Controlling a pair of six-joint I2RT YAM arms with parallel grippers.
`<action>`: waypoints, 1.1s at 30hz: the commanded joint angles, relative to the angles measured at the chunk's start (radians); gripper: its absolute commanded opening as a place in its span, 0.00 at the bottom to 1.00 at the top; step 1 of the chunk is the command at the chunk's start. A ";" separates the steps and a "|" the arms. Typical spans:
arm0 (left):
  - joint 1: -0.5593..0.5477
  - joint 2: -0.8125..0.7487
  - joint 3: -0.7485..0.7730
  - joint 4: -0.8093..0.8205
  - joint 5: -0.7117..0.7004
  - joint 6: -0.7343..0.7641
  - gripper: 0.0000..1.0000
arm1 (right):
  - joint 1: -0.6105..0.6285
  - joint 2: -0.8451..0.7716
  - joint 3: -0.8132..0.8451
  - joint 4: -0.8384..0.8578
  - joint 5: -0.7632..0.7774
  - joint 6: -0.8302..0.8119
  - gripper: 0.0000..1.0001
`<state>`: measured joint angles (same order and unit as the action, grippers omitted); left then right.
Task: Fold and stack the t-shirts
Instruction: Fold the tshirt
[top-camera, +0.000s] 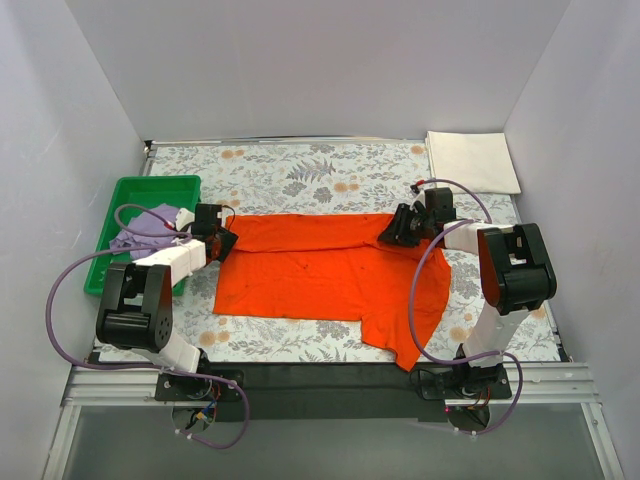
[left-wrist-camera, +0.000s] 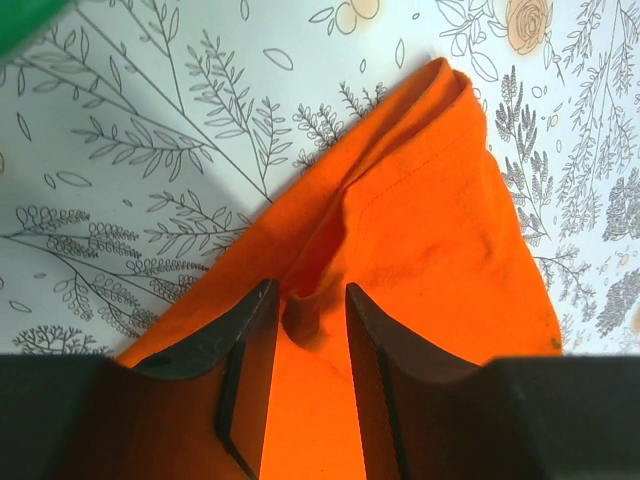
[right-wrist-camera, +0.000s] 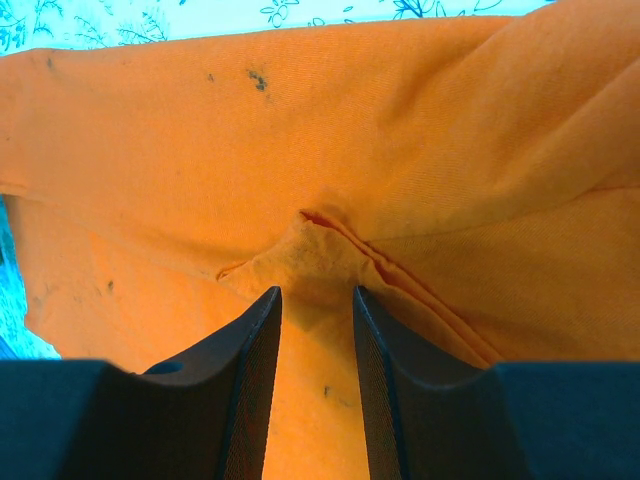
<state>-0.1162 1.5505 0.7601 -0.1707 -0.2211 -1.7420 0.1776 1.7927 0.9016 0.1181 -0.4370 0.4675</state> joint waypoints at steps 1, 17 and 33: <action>-0.002 0.005 0.007 0.030 -0.037 0.052 0.32 | -0.009 0.007 -0.018 0.009 0.014 -0.023 0.36; -0.003 -0.067 0.088 0.002 -0.087 0.361 0.01 | -0.013 0.004 -0.023 0.009 0.012 -0.023 0.36; -0.054 -0.196 0.081 -0.243 -0.150 0.501 0.27 | -0.013 -0.064 0.022 -0.087 0.021 -0.055 0.37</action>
<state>-0.1677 1.4414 0.8330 -0.3466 -0.3271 -1.2415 0.1703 1.7813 0.8925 0.1135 -0.4454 0.4572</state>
